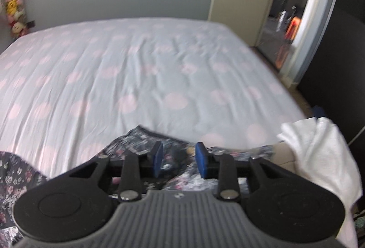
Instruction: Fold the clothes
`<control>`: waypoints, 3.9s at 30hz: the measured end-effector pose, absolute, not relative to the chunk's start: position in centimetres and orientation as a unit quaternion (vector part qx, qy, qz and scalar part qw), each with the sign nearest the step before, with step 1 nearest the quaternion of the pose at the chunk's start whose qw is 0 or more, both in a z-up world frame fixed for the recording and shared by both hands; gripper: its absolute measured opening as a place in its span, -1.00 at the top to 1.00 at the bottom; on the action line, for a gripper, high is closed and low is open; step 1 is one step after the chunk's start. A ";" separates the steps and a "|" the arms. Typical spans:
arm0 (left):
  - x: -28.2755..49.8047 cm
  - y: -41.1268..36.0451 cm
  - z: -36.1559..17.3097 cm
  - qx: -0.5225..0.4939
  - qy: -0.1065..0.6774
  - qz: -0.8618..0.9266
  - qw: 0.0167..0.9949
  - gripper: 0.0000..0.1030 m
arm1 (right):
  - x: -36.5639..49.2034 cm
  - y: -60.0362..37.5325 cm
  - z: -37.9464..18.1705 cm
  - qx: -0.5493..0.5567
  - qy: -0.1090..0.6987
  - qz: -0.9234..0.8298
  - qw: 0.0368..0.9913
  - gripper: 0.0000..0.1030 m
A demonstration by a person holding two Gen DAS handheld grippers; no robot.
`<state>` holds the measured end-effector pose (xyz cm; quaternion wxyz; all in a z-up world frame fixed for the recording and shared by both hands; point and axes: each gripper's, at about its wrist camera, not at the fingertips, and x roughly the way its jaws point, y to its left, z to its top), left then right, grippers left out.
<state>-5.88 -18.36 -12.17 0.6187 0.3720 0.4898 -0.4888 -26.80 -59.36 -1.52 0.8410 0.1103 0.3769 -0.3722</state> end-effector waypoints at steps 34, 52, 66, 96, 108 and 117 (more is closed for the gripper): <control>19.3 -23.4 -21.6 0.081 0.595 -0.270 0.752 0.83 | -6.7 -70.7 -20.8 0.158 0.551 -0.230 0.787 0.20; 18.9 -18.4 -2.2 0.073 0.350 -0.230 0.905 0.99 | -12.7 -69.8 -3.8 0.031 0.386 -0.409 0.826 0.87; 22.4 -14.5 -5.8 0.102 0.420 -0.134 0.892 0.98 | -14.4 -73.8 -3.8 0.074 0.339 -0.472 0.810 0.89; 33.4 -18.4 -19.9 0.078 0.530 -0.177 0.826 -0.24 | -6.4 -81.2 -16.9 0.052 0.433 -0.526 0.730 0.89; 31.7 -17.4 -18.3 0.093 0.478 -0.124 0.865 0.89 | -6.5 -80.5 -14.3 0.011 0.399 -0.536 0.744 0.90; 31.6 -16.1 -19.6 0.100 0.519 -0.107 0.842 0.81 | -5.1 -81.6 -16.3 0.024 0.426 -0.520 0.740 0.89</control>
